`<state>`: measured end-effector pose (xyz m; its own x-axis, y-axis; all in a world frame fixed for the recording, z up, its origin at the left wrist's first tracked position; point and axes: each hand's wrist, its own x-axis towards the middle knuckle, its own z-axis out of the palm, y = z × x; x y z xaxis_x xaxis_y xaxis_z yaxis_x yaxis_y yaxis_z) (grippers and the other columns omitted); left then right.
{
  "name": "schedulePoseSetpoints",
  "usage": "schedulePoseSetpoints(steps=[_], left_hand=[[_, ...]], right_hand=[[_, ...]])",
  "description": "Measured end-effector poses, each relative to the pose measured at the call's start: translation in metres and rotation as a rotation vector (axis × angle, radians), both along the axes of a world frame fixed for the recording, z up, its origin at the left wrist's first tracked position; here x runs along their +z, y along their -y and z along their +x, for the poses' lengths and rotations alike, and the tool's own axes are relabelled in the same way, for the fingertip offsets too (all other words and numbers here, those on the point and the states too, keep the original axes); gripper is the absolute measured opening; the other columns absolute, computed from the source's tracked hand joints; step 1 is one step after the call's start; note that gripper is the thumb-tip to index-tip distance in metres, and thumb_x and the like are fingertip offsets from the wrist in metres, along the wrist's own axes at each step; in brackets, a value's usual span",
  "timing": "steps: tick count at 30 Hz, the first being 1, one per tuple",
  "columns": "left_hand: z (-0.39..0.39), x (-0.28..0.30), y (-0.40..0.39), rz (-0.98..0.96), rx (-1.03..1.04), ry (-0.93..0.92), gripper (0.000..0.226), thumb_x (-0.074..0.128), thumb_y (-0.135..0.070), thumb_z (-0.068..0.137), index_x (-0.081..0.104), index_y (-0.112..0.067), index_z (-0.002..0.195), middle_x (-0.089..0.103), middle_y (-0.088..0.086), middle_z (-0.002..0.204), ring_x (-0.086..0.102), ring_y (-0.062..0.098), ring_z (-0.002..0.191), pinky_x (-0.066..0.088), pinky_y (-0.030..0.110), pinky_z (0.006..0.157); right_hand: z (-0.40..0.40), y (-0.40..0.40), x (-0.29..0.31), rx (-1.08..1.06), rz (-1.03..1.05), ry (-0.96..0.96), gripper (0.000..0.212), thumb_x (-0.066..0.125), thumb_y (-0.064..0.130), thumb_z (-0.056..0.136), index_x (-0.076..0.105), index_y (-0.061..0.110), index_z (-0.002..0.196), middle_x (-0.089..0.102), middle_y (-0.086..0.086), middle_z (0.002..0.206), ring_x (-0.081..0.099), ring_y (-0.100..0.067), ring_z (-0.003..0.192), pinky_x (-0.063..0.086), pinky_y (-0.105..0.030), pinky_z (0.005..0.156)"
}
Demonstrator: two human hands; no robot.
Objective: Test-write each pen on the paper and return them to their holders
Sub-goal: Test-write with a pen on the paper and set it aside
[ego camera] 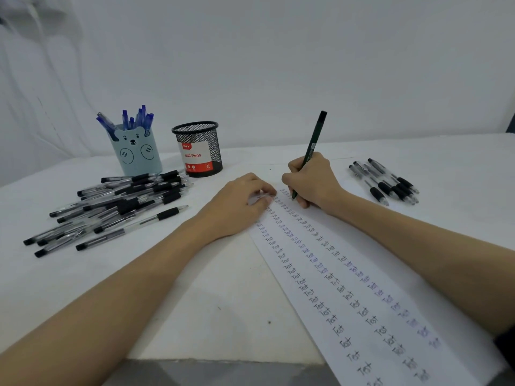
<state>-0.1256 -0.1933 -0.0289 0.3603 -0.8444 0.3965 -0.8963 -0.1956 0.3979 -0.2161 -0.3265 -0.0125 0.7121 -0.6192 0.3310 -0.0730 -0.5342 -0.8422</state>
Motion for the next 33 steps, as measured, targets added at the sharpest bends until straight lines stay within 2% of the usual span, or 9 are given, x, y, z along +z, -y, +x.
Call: schedulePoseSetpoints(steps=[4,8,13,16,19,22,29,33], left_hand=[[0.0,-0.0001,-0.0001,0.007,0.002,-0.007,0.021,0.053,-0.023,0.094,0.066,-0.022,0.11,0.056,-0.005,0.109,0.053,0.01,0.105,0.038,0.023,0.093],[-0.0009,0.0016,-0.0007,0.016,0.004,-0.01,0.022,0.052,-0.022,0.094,0.065,-0.021,0.112,0.056,-0.003,0.111,0.053,0.012,0.106,0.038,0.027,0.096],[-0.0012,0.0022,-0.0018,0.024,0.005,-0.006,0.023,0.051,-0.022,0.095,0.065,-0.021,0.113,0.056,-0.002,0.113,0.052,0.011,0.106,0.036,0.021,0.091],[-0.0014,0.0022,-0.0015,0.023,0.002,0.004,0.023,0.052,-0.022,0.095,0.065,-0.02,0.113,0.056,-0.001,0.112,0.052,0.011,0.105,0.036,0.021,0.091],[-0.0013,0.003,-0.0016,0.018,0.0,-0.004,0.022,0.052,-0.021,0.094,0.065,-0.019,0.113,0.056,-0.001,0.111,0.053,0.012,0.104,0.036,0.022,0.091],[-0.0016,0.0035,-0.0017,0.012,-0.001,-0.013,0.022,0.052,-0.02,0.094,0.065,-0.018,0.112,0.057,0.0,0.111,0.053,0.012,0.104,0.035,0.019,0.09],[-0.0017,0.0035,-0.0018,0.014,0.004,-0.019,0.022,0.052,-0.021,0.095,0.065,-0.019,0.113,0.056,-0.002,0.111,0.052,0.009,0.102,0.031,0.013,0.084],[-0.0025,0.0022,-0.0013,0.009,0.0,-0.024,0.022,0.052,-0.02,0.094,0.065,-0.019,0.112,0.056,-0.001,0.11,0.052,0.009,0.102,0.032,0.013,0.084]], right_hand=[[-0.0003,0.0034,-0.0003,-0.013,0.028,0.018,0.04,0.046,-0.007,0.07,0.021,0.016,0.049,0.032,-0.014,0.063,0.036,-0.015,0.02,0.021,-0.015,0.037],[-0.0005,0.0023,-0.0002,-0.019,0.002,0.008,0.04,0.045,-0.007,0.071,0.021,0.016,0.049,0.029,-0.012,0.06,0.037,-0.015,0.02,0.022,-0.019,0.039],[-0.0001,0.0026,-0.0004,-0.02,-0.001,0.001,0.04,0.047,-0.006,0.071,0.021,0.016,0.05,0.031,-0.014,0.062,0.036,-0.015,0.02,0.022,-0.018,0.039],[0.0005,0.0027,-0.0005,-0.035,0.01,0.006,0.04,0.047,-0.007,0.071,0.021,0.015,0.05,0.032,-0.014,0.063,0.033,-0.016,0.02,0.019,-0.013,0.034],[0.0007,0.0027,-0.0008,-0.031,0.001,0.006,0.04,0.046,-0.007,0.071,0.021,0.016,0.049,0.033,-0.013,0.063,0.037,-0.016,0.02,0.019,-0.014,0.036],[0.0009,0.0036,-0.0001,-0.039,-0.006,-0.001,0.04,0.045,-0.006,0.071,0.02,0.016,0.049,0.031,-0.014,0.063,0.032,-0.017,0.021,0.018,-0.014,0.035],[-0.0005,0.0037,0.0017,-0.063,0.003,-0.003,0.04,0.045,-0.007,0.07,0.02,0.015,0.049,0.028,-0.012,0.061,0.042,-0.015,0.021,0.02,-0.015,0.035],[0.0008,0.0038,0.0009,-0.084,0.008,-0.013,0.039,0.046,-0.006,0.071,0.02,0.016,0.05,0.033,-0.014,0.065,0.031,-0.016,0.02,0.018,-0.013,0.034]])
